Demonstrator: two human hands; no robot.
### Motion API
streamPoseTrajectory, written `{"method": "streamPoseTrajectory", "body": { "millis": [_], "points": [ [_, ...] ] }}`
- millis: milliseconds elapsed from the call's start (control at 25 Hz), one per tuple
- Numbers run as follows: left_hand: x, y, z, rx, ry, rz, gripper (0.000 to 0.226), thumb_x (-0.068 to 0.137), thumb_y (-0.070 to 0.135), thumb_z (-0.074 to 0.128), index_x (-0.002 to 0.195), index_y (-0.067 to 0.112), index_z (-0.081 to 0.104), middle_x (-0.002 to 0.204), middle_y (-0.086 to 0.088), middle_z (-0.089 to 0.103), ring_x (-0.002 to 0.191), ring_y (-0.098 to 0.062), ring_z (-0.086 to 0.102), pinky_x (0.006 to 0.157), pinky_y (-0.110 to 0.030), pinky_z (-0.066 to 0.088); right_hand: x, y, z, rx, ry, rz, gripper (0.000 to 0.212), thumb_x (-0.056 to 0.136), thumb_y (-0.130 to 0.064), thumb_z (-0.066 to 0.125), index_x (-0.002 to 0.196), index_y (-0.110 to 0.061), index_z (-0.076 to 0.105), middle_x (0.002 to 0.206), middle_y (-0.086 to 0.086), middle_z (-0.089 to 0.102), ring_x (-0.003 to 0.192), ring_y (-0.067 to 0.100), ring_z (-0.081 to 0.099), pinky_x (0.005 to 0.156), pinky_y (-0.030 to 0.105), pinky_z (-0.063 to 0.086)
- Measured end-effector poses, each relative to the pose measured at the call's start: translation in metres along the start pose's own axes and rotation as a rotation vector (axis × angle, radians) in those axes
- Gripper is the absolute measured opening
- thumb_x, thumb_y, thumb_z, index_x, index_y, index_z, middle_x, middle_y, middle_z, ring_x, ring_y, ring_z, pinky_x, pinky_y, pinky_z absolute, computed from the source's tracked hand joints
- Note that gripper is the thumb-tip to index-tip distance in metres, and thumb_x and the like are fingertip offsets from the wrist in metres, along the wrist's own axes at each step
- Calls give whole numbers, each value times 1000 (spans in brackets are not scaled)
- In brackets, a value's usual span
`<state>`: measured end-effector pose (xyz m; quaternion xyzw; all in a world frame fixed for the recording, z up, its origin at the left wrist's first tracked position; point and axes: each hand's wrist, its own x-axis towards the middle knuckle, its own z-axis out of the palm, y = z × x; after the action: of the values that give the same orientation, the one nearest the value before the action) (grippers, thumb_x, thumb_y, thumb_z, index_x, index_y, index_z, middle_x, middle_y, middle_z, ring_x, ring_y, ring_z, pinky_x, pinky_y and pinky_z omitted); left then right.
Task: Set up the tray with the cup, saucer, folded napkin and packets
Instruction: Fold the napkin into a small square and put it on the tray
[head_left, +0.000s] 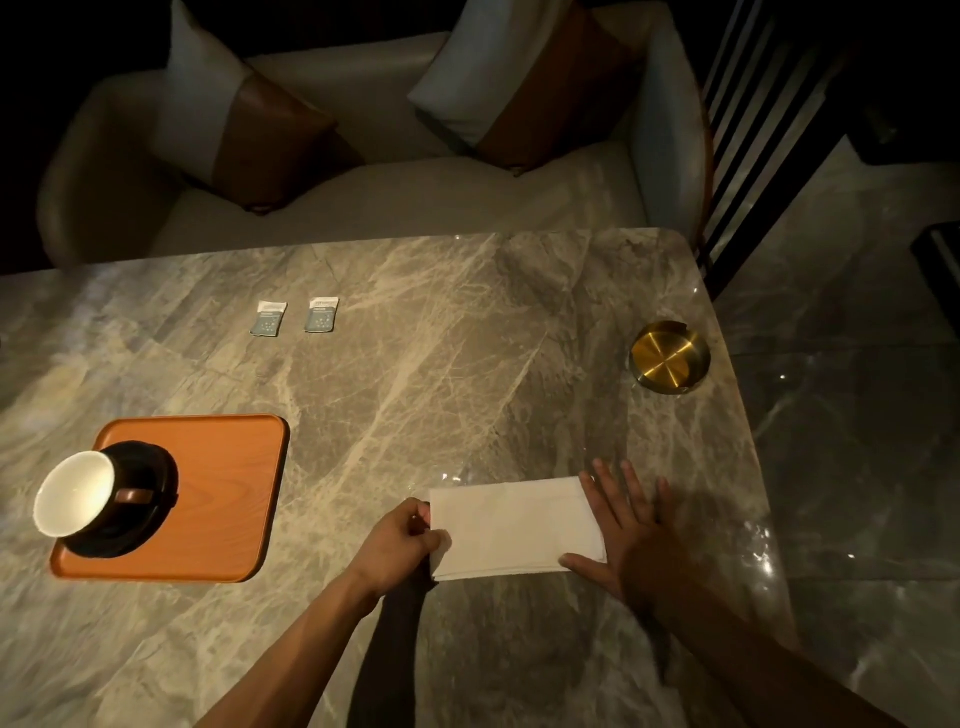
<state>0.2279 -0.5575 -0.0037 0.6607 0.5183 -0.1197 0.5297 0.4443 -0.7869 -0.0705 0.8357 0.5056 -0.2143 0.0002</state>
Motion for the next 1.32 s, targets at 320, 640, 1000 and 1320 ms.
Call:
{"method": "streamPoseTrajectory", "body": {
  "millis": [320,640,1000,1320],
  "points": [
    [-25,39,14,-42,150,209,14,88,14,68,84,21,56,82,0,64,58,-9,60,48,-23,48,-14,0,5,99,-42,63,116,71,-93,36,156,-18,11,163,9,17,150,33,12,120,53,-11],
    [-32,73,70,146,225,288,23,84,26,70,90,33,50,75,10,64,62,0,62,51,-22,46,-30,8,12,61,-27,3,109,75,-90,37,156,-21,16,166,5,11,152,34,8,117,66,2],
    [-21,96,138,367,201,308,19,84,30,63,91,29,46,73,9,62,66,-7,59,54,-24,40,-31,2,8,52,35,-22,99,78,-84,37,153,-20,30,163,11,20,150,40,12,110,74,12],
    [-19,101,160,469,181,275,20,89,29,54,105,20,48,92,3,68,77,-17,61,60,-29,38,-32,2,6,32,23,-20,100,80,-86,22,154,-19,22,163,12,19,149,41,12,111,74,14]
  ]
}}
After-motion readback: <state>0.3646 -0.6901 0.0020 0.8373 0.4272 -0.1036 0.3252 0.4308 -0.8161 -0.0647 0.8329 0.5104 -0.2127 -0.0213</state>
